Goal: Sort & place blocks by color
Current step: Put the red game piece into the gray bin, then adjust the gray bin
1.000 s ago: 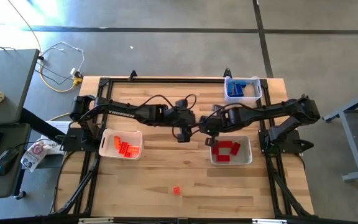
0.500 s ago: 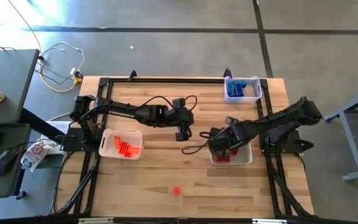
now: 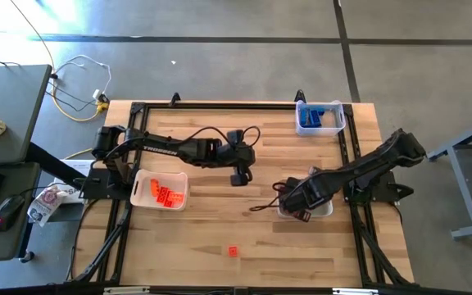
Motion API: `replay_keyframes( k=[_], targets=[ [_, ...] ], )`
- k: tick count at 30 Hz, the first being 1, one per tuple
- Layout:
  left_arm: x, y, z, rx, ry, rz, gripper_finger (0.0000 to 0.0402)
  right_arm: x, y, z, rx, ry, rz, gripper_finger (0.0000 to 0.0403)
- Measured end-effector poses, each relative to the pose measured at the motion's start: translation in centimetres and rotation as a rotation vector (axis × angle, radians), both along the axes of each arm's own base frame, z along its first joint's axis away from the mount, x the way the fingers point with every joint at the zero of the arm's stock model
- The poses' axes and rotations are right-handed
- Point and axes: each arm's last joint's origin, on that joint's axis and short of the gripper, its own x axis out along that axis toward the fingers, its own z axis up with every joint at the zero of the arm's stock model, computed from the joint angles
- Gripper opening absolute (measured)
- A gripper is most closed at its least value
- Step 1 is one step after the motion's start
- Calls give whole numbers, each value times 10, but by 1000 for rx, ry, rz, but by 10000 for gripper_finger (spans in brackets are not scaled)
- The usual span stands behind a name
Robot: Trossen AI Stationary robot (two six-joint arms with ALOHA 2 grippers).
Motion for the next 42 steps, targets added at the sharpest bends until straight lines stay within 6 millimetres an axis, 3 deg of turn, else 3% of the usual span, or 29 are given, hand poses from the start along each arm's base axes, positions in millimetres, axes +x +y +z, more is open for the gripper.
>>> replay_keyframes(
  k=[7,13,17,23,30,36,42],
  targets=[
    [-4,-7,0,-5,41,-17,172,-1,2,-7,-16,-24,-7,154],
    [-20,-10,13,-21,92,-16,172,4,1,1,-23,-58,-11,189],
    [-31,-11,27,-36,92,-14,172,12,1,11,-50,-132,29,194],
    [-52,-16,53,-54,75,-14,172,36,3,20,-87,-328,228,194],
    [-81,-19,85,-45,18,21,172,58,-11,26,-51,-461,353,195],
    [-106,-21,109,-45,-46,47,172,75,-24,9,10,-423,395,195],
    [-120,-22,124,-41,-104,55,172,84,-24,-15,54,-338,442,195]
  ],
)
